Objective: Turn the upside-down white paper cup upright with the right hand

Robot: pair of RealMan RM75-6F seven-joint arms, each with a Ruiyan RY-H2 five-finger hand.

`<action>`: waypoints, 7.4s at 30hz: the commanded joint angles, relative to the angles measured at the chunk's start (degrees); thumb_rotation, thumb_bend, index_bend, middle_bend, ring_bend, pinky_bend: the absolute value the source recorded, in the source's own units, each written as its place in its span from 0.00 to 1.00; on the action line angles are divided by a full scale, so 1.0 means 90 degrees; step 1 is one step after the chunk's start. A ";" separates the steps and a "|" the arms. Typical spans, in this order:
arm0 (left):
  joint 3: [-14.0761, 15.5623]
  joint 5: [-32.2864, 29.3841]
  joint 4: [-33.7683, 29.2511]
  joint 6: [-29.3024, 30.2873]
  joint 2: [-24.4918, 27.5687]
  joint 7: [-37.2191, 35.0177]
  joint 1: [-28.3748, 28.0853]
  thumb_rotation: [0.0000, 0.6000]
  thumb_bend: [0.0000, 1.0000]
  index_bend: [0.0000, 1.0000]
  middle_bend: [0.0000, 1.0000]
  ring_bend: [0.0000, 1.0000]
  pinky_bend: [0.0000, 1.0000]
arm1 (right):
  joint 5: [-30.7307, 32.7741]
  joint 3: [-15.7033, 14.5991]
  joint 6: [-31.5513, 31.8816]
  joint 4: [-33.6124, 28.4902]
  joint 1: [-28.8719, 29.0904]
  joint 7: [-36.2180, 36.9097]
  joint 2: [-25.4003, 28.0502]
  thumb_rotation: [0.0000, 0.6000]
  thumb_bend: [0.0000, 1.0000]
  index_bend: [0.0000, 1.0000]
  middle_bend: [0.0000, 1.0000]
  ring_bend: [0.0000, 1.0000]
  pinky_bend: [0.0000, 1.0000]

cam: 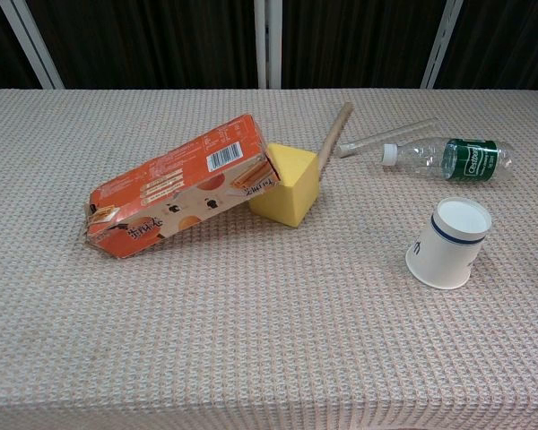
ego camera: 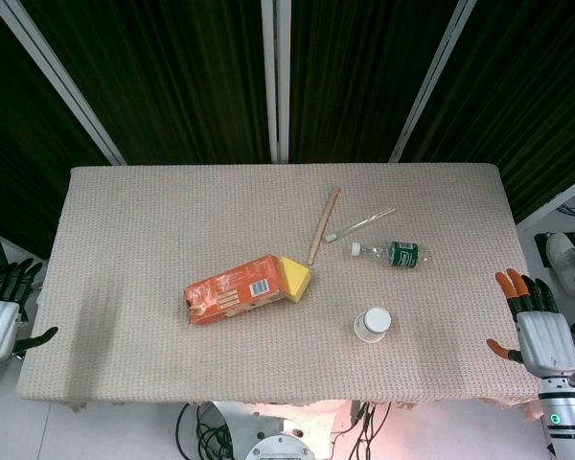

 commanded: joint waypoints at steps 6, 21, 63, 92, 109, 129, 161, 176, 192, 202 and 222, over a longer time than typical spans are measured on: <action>0.0002 0.0169 -0.0059 0.0087 0.0005 0.0043 0.0086 1.00 0.11 0.01 0.00 0.00 0.00 | -0.0095 -0.0020 0.0040 0.0041 -0.0005 0.0096 -0.0009 1.00 0.00 0.00 0.00 0.00 0.00; -0.0083 0.0159 -0.0169 -0.0045 0.0017 0.0050 0.0139 1.00 0.11 0.01 0.00 0.00 0.00 | -0.0150 -0.0115 -0.1599 -0.1593 0.1029 -0.1839 0.0673 1.00 0.00 0.00 0.00 0.00 0.00; -0.0153 0.0137 -0.0037 -0.0360 0.0036 -0.0298 0.0186 1.00 0.11 0.01 0.00 0.00 0.00 | 0.1692 -0.0377 -0.2293 -0.1126 0.2994 -0.5757 -0.1752 1.00 0.03 0.27 0.16 0.00 0.00; -0.0143 0.0155 0.0091 -0.0496 0.0006 -0.0511 0.0190 1.00 0.11 0.01 0.00 0.00 0.00 | 0.0650 0.0124 -0.1777 0.0071 0.2319 0.1357 -0.1529 1.00 0.06 0.65 0.16 0.00 0.00; -0.0161 0.0120 0.0085 -0.0602 -0.0007 -0.0453 0.0147 1.00 0.11 0.01 0.00 0.00 0.00 | 0.0052 0.0085 -0.2719 0.2183 0.2365 0.6326 -0.2072 1.00 0.05 0.68 0.16 0.00 0.00; -0.0164 0.0132 0.0127 -0.0582 -0.0012 -0.0582 0.0164 1.00 0.11 0.01 0.00 0.00 0.00 | -0.0926 -0.0268 -0.1935 0.1562 0.2321 0.4451 -0.1000 1.00 0.00 0.00 0.00 0.00 0.00; -0.0153 0.0084 0.0343 -0.0606 -0.0064 -0.0915 0.0221 1.00 0.11 0.01 0.00 0.00 0.00 | 0.3647 0.0383 -0.2416 -0.0178 0.3777 -0.3674 -0.2307 1.00 0.00 0.00 0.19 0.00 0.00; -0.0144 0.0057 0.0427 -0.0654 -0.0091 -0.1003 0.0239 1.00 0.11 0.01 0.00 0.00 0.00 | 0.3618 0.0265 -0.2136 0.0203 0.3841 -0.3785 -0.2710 1.00 0.06 0.00 0.29 0.00 0.00; -0.0120 0.0103 0.0480 -0.0681 -0.0089 -0.1112 0.0227 1.00 0.11 0.01 0.00 0.00 0.00 | 0.2975 0.0256 -0.1802 0.0091 0.3600 -0.3158 -0.2626 1.00 0.14 0.03 0.41 0.08 0.00; -0.0123 0.0120 0.0475 -0.0709 -0.0114 -0.1079 0.0198 1.00 0.11 0.01 0.00 0.00 0.00 | 0.0082 0.0059 -0.1196 0.0811 0.2588 0.2863 -0.2336 1.00 0.14 0.05 0.44 0.10 0.00; -0.0142 0.0186 0.0375 -0.0699 -0.0161 -0.0817 0.0102 1.00 0.11 0.01 0.00 0.00 0.00 | -0.1263 -0.0771 -0.0374 0.4369 0.2001 0.8225 -0.3537 1.00 0.06 0.00 0.43 0.10 0.05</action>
